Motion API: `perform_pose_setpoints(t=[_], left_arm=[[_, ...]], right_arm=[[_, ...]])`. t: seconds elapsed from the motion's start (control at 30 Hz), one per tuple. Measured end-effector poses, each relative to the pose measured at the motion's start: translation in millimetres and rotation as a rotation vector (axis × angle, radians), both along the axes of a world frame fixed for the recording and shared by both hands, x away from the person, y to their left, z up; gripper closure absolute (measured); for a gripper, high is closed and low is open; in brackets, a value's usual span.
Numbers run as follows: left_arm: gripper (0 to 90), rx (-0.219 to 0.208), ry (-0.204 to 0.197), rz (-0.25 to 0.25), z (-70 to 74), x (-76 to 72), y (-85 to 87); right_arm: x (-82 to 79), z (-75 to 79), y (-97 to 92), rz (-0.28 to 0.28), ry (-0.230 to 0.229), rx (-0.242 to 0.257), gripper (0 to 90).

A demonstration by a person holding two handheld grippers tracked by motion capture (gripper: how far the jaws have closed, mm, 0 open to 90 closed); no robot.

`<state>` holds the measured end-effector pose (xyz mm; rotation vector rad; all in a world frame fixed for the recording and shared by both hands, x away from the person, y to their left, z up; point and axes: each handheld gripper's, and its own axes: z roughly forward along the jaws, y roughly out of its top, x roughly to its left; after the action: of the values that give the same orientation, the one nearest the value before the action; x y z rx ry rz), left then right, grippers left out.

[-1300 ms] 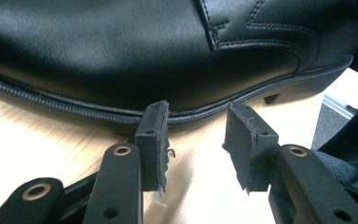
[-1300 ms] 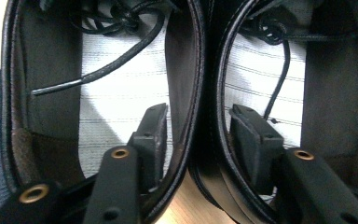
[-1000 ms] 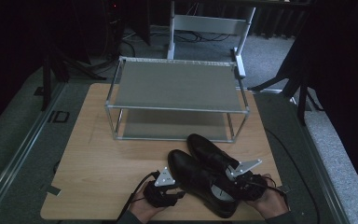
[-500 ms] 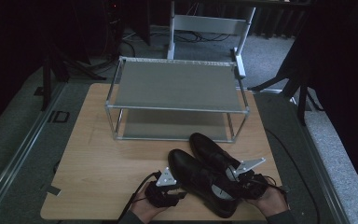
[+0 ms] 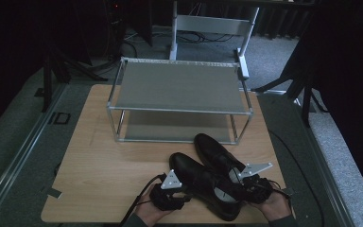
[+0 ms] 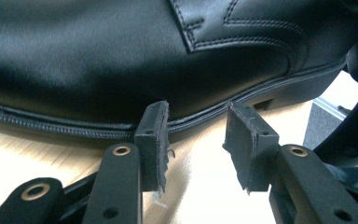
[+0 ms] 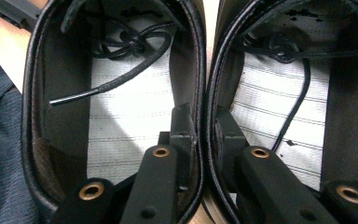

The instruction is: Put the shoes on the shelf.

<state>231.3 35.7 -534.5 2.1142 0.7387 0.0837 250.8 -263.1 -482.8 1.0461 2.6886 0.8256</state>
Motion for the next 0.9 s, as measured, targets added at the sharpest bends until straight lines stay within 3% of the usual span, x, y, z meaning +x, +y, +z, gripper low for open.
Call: perform_pose_setpoints(t=[0.33, 0.53, 0.9], left_arm=[[59.4, -0.011, -0.010, 0.000, 4.4, -3.2, 0.1], [59.5, -0.015, -0.013, -0.002, 5.8, -4.0, 0.7], [59.4, -0.021, -0.019, 0.000, 8.6, -3.9, -0.2]], right_arm=[[-4.5, 0.0, -0.6, -0.045, -0.003, 0.033, 81.4], [-4.2, 1.6, -2.5, -0.072, -0.008, 0.083, 81.3], [-0.9, 10.5, 3.6, -0.111, -0.064, 0.090, 81.3]])
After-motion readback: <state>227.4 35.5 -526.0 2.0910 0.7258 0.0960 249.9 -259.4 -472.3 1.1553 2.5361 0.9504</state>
